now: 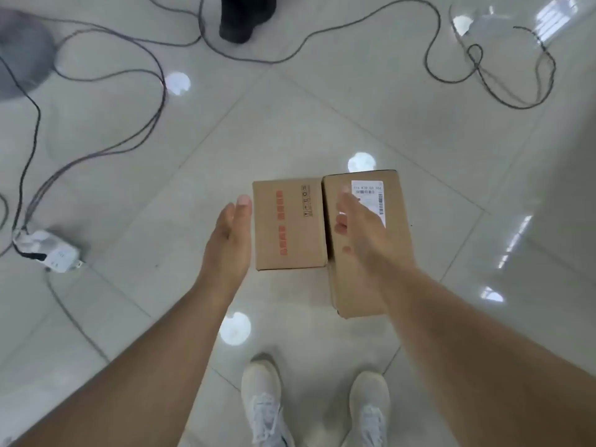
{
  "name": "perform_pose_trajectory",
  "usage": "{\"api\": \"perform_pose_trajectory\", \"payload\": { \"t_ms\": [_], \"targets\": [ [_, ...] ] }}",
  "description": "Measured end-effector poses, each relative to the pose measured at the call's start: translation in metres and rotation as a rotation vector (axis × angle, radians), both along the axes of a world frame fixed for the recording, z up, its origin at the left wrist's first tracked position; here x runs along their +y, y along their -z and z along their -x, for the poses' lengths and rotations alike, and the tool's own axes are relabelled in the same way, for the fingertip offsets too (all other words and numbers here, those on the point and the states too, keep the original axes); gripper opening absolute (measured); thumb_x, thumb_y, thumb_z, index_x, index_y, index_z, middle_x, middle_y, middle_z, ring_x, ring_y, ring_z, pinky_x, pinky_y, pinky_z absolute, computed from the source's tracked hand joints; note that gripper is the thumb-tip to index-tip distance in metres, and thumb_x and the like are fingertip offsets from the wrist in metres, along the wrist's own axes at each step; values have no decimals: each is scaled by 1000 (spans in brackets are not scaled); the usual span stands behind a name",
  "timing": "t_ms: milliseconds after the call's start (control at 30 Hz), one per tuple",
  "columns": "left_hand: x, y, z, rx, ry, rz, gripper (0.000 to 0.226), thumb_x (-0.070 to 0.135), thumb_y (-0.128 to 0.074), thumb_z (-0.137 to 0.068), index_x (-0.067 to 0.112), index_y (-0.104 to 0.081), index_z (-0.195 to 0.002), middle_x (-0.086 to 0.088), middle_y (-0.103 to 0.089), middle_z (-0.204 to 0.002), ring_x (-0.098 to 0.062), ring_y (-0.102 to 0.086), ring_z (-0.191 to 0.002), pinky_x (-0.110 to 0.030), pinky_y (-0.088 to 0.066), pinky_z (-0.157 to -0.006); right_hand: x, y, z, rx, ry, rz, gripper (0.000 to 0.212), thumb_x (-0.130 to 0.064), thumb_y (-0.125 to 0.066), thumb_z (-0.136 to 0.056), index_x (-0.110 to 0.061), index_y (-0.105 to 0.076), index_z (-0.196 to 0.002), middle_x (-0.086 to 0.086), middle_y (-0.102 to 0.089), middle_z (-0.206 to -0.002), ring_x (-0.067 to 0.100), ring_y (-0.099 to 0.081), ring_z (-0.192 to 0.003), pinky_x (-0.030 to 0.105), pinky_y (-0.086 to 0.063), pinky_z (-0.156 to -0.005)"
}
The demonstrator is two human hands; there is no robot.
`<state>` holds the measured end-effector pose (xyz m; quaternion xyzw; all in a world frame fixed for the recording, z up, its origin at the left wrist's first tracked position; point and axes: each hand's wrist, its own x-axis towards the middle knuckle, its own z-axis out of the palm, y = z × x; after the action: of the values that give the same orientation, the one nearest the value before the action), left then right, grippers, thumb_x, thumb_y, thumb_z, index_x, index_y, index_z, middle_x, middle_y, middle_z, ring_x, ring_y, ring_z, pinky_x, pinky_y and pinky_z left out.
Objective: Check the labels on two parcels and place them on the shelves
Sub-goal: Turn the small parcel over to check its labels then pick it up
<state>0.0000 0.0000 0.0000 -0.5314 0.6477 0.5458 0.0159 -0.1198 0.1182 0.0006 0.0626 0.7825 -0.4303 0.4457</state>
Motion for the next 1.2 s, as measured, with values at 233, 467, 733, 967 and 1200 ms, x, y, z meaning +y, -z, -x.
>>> {"api": "perform_pose_trajectory", "payload": {
  "t_ms": [233, 467, 733, 967, 1200],
  "targets": [
    [-23, 94, 15, -46, 38, -96, 69, 66, -20, -87, 28, -29, -144, 5, -41, -143, -19, -41, -130, -44, -31, -111, -22, 96, 10, 34, -147, -123, 41, -49, -29, -94, -15, -47, -79, -1, -43, -71, 10, -38, -60, 25, -29, -56],
    [-34, 155, 24, -105, 5, -257, 73, 72, -16, -83, 32, -27, -144, 6, -40, -144, -19, -40, -130, -45, -28, -112, -32, 162, 9, -7, -98, -150, 63, -56, -37, -85, -8, -57, -119, 5, -58, -104, 18, -55, -86, 28, -43, -71],
    [-35, 155, 12, -185, -49, -367, 98, 91, -9, -58, 44, -30, -141, 0, -46, -143, -29, -45, -128, -66, -33, -99, -31, 159, 5, -211, 22, -97, 90, -82, -28, -71, -30, -31, -144, -2, -35, -152, 27, -36, -135, 63, -29, -104],
    [-25, 139, -12, -185, -283, -364, 86, 79, -43, -61, 22, -53, -124, -4, -62, -116, -27, -60, -101, -48, -53, -79, -41, 131, -5, -104, 104, -170, 84, -66, -50, -68, -15, -44, -135, 3, -57, -125, 30, -55, -110, 50, -46, -92],
    [-3, 133, -56, -104, -223, -331, 53, 8, -48, -66, 23, -46, -117, -1, -58, -101, -20, -55, -94, -29, -48, -71, -2, 132, -30, -30, -19, -163, 32, -2, -39, -81, -22, -63, -90, -2, -53, -76, 16, -50, -73, 28, -45, -66]
  ]
}}
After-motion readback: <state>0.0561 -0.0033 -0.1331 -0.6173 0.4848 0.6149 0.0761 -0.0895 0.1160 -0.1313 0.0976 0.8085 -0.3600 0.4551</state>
